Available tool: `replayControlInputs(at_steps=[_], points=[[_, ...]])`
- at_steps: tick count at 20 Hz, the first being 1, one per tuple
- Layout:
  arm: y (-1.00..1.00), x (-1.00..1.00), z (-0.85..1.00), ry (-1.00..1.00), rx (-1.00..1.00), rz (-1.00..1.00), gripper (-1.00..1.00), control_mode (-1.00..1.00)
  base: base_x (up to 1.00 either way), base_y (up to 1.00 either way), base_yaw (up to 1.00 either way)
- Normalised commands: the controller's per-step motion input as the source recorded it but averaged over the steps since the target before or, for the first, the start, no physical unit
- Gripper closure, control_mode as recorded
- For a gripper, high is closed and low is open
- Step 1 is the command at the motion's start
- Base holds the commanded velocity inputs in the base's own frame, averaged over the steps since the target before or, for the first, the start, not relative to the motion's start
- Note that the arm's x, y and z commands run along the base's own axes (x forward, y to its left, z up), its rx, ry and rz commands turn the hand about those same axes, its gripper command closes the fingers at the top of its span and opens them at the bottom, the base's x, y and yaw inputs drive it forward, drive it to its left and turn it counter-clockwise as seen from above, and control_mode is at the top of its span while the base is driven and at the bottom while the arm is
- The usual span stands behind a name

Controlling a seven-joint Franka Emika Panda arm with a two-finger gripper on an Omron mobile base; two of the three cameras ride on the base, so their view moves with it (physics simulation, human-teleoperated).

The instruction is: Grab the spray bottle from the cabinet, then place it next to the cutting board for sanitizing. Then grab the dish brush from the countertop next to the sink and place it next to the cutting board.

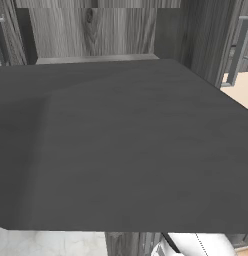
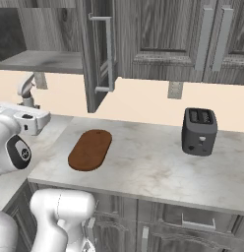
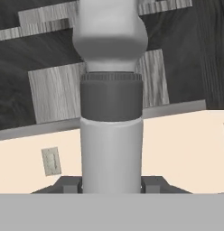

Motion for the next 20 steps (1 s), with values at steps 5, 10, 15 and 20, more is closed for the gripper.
replayControlInputs(at_steps=[5, 10, 15, 20], points=[[0.09, 0.11, -0.37, 0.00, 0.00, 0.00, 1.00, -1.00, 0.00, 0.00, 0.00], [0.02, 0.25, -0.32, 0.00, 0.00, 0.00, 1.00, -1.00, 0.00, 0.00, 0.00], [0.00, 0.32, -0.20, 0.04, 0.00, 0.00, 1.00, -1.00, 0.00, 0.00, 0.00], [0.00, 0.27, -0.20, 0.02, 0.00, 0.00, 1.00, -1.00, 0.00, 0.00, 0.00]])
